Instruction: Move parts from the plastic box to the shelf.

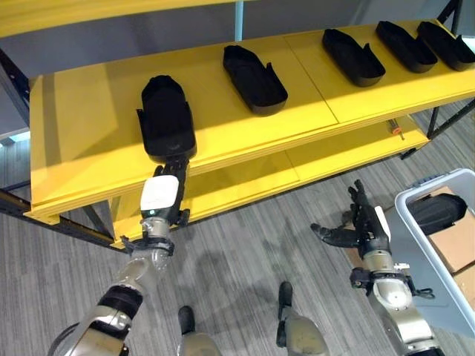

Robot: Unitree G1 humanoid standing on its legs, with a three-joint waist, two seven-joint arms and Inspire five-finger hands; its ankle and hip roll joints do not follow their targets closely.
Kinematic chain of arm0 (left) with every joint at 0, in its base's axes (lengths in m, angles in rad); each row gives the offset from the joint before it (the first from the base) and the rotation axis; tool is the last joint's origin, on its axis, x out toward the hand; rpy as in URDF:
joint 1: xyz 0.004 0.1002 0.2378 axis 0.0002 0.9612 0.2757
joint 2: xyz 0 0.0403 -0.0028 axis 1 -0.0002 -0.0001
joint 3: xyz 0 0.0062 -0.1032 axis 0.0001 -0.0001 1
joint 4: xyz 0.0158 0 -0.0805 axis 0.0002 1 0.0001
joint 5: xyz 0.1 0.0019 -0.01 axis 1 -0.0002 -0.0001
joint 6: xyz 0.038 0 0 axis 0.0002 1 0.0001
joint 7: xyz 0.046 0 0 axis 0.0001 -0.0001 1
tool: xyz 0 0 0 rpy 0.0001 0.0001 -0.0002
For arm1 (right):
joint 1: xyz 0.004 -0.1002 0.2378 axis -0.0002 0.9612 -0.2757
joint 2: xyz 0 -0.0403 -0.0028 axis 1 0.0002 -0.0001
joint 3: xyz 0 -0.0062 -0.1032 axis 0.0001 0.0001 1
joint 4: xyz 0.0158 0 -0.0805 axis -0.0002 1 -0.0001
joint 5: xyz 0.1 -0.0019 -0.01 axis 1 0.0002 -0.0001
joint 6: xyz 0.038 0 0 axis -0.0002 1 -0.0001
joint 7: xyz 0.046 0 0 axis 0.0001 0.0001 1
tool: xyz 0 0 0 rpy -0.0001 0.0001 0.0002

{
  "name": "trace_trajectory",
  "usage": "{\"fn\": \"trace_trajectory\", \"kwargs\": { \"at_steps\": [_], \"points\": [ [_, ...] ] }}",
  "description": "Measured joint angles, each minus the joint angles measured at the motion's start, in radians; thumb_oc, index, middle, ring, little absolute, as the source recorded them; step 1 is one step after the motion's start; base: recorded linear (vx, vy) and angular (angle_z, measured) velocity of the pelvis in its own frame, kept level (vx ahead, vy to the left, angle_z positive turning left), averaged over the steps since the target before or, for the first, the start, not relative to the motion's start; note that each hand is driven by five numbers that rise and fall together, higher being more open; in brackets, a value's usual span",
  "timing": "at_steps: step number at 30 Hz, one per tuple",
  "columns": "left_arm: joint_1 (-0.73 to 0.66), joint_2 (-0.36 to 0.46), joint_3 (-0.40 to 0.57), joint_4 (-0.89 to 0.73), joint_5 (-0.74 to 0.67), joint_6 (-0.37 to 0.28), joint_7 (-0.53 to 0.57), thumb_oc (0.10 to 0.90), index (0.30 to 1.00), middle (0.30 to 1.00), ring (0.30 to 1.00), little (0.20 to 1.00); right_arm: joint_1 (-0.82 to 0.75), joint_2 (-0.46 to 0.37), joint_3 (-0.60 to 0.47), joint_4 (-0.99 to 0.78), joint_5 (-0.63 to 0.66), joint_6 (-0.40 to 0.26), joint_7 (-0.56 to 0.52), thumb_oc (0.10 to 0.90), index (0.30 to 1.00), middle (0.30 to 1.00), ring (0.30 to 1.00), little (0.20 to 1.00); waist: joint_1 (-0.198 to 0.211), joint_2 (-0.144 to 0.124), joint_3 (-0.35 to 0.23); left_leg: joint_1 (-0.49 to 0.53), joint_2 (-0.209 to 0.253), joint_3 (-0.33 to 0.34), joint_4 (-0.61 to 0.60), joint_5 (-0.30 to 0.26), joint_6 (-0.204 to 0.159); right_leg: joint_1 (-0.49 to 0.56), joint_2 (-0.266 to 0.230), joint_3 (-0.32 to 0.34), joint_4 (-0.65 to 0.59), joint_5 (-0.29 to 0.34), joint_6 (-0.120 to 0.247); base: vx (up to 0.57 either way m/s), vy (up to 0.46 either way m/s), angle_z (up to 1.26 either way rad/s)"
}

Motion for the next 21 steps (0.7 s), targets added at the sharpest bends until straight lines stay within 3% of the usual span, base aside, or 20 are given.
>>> {"fn": "trace_trajectory", "kwargs": {
  "at_steps": [10,21],
  "points": [
    [-0.06,-0.002,-0.044,0.086,-0.042,-0.007,0.021,0.9,1.0,1.0,1.0,1.0,-0.013,-0.005,0.018,0.002,0.0,-0.002,0.0,0.9,1.0,1.0,1.0,1.0,-0.001,0.0,0.0,0.001,0.001,0.002,-0.004,0.0,0.001,-0.003,0.001,0.003,0.0,0.004,-0.005,0.0,0.0,0.0],
    [-0.065,0.004,-0.044,0.077,-0.077,-0.019,0.021,0.9,1.0,1.0,1.0,1.0,-0.013,-0.018,0.019,0.002,0.001,-0.002,0.0,0.9,1.0,1.0,1.0,1.0,0.003,0.0,0.0,-0.007,0.001,0.003,-0.004,0.002,0.003,-0.009,0.001,0.004,0.0,0.006,-0.005,0.0,0.0,0.0]
  ]
}}
